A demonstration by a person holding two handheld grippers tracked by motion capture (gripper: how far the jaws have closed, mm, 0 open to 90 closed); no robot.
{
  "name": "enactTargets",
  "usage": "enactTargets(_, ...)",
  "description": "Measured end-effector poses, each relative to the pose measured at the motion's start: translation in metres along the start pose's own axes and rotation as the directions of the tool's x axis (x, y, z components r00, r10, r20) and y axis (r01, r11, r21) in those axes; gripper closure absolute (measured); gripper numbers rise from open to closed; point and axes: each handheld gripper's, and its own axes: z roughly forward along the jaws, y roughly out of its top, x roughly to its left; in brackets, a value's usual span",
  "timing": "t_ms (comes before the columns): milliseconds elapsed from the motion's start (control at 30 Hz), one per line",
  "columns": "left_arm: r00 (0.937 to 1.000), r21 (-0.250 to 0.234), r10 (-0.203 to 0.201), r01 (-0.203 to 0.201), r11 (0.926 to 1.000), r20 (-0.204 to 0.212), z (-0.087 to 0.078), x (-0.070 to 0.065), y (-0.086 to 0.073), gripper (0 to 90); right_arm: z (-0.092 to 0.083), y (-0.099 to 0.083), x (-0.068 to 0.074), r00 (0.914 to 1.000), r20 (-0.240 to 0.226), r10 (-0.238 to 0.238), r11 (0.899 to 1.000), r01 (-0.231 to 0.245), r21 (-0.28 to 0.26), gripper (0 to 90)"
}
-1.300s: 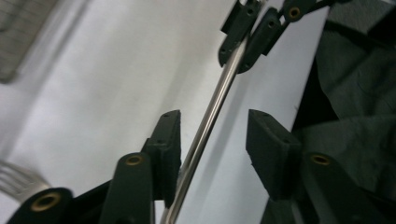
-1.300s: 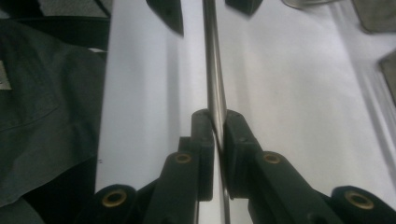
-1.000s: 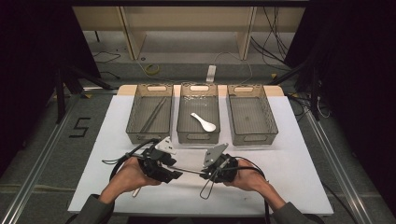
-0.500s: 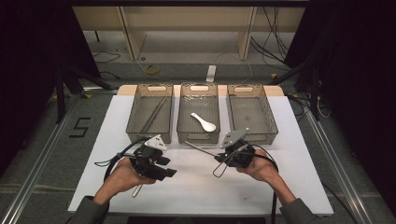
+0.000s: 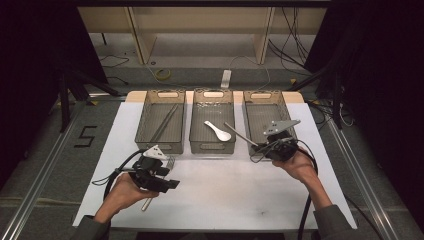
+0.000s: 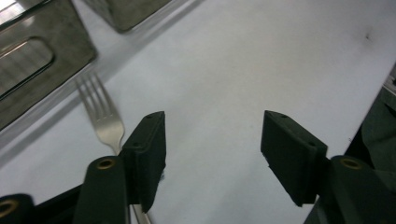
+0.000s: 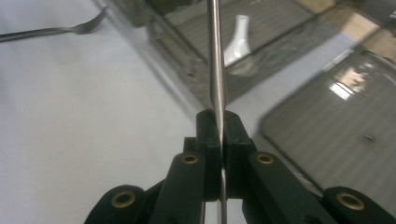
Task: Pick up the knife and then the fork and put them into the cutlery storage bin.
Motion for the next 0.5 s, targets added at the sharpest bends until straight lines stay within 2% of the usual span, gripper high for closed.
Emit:
enactTargets(100, 0.999, -0.027, -0.032, 0.032, 0.9991, -0.029, -0.001, 0.005, -0.006, 32.2, -0.004, 0.001, -0.017, 0.9982, 0.041, 0.044, 0.999, -0.043, -0.009, 89.2)
enactTargets(267, 0.9951, -0.056, -0.057, 0.053, 0.997, -0.081, -0.002, 0.011, -0.013, 24.5, -0.005, 0.005, -0.042, 0.9899, 0.087, 0.111, 0.994, -0.11, -0.023, 89.1)
enactTargets(367, 0.9907, -0.08, -0.071, 0.062, 0.9949, -0.116, -0.003, 0.013, -0.016, 21.3, -0.002, 0.007, -0.053, 0.983, 0.122, 0.137, 0.991, -0.137, -0.013, 89.1)
enactTargets(500, 0.9857, -0.113, -0.093, 0.077, 0.9906, -0.14, -0.006, 0.014, -0.019, 18.7, 0.003, 0.01, -0.065, 0.9727, 0.153, 0.175, 0.985, -0.175, -0.013, 89.1)
